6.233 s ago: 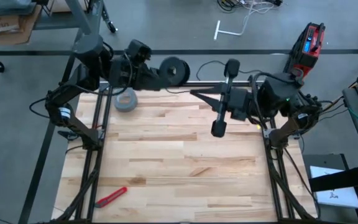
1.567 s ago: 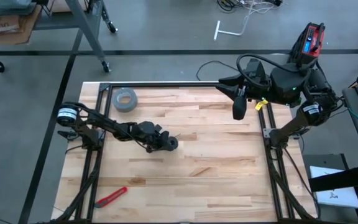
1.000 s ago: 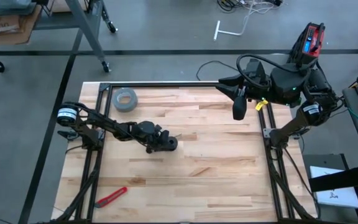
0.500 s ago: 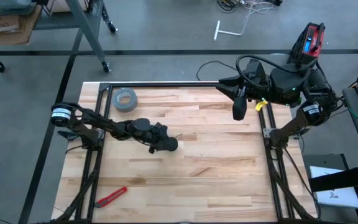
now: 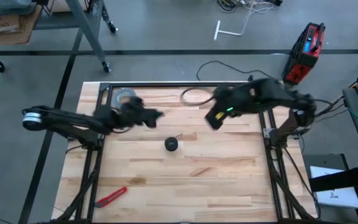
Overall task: Coil cords
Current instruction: Return to Home Position
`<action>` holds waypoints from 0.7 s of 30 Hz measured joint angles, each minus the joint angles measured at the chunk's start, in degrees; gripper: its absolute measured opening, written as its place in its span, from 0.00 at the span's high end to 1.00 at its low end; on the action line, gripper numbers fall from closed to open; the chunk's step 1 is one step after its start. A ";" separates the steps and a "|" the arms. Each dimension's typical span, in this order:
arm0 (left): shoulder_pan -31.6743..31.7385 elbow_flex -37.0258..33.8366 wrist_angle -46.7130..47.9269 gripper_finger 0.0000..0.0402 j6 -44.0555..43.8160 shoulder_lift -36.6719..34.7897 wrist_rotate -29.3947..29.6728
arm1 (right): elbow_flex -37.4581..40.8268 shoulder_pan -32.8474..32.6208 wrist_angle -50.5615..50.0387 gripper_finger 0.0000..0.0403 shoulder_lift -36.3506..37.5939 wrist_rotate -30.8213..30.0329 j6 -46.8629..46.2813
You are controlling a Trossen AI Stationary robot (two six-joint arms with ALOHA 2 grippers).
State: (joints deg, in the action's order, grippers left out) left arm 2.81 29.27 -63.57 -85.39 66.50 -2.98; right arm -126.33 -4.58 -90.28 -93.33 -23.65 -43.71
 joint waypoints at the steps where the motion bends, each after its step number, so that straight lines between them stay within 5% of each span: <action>1: -0.01 0.63 0.03 0.54 2.83 -2.08 1.13 | 1.72 0.32 1.36 0.73 -0.64 1.61 1.12; 9: -1.25 5.27 6.08 0.58 23.36 -15.75 5.31 | 13.05 2.85 22.41 0.78 -5.71 24.29 10.57; 12: -1.27 7.18 10.51 0.59 26.70 -18.83 5.79 | 16.84 3.83 29.90 0.80 -5.27 25.81 10.75; 21: -1.27 12.02 15.31 0.58 36.03 -24.17 3.34 | 23.77 6.86 30.34 0.87 2.40 26.28 16.90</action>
State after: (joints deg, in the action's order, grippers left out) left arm 1.54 41.29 -48.27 -49.36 42.33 0.36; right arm -102.56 2.28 -59.94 -90.94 2.63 -26.81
